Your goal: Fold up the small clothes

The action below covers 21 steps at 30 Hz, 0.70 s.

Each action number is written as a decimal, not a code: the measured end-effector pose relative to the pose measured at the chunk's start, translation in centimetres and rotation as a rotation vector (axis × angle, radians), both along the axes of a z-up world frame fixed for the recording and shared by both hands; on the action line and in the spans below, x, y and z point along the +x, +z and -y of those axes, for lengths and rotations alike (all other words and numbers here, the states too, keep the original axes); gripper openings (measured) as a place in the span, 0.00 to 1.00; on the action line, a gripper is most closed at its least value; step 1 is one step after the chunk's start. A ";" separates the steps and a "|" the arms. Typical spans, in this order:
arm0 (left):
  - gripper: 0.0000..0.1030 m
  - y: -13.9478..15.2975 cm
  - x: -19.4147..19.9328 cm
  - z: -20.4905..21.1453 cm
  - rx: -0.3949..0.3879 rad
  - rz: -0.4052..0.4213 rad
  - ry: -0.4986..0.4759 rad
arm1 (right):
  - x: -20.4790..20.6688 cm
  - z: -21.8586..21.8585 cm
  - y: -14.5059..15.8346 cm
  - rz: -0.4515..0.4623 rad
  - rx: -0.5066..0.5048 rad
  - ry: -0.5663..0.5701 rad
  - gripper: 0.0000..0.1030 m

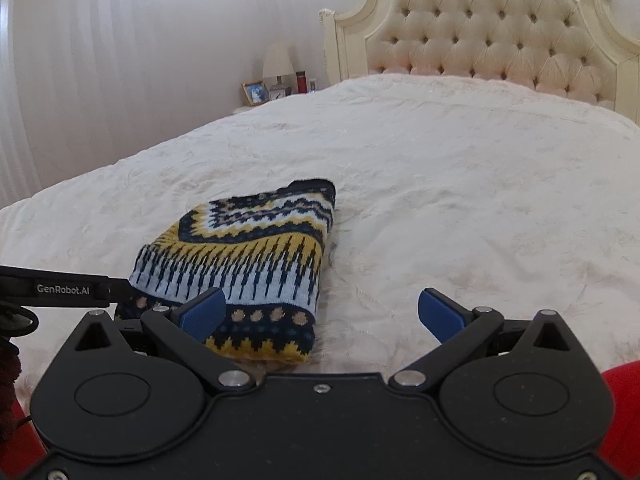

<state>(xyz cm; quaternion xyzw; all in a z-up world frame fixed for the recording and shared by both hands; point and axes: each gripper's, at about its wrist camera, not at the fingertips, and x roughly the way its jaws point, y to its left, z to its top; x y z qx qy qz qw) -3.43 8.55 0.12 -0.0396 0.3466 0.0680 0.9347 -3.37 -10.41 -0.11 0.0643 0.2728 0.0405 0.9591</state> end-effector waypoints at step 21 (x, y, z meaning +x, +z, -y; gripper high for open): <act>0.76 -1.1 0.3 1.0 0.037 -0.026 -0.019 | 0.7 0.1 -0.8 -0.064 0.031 0.008 0.99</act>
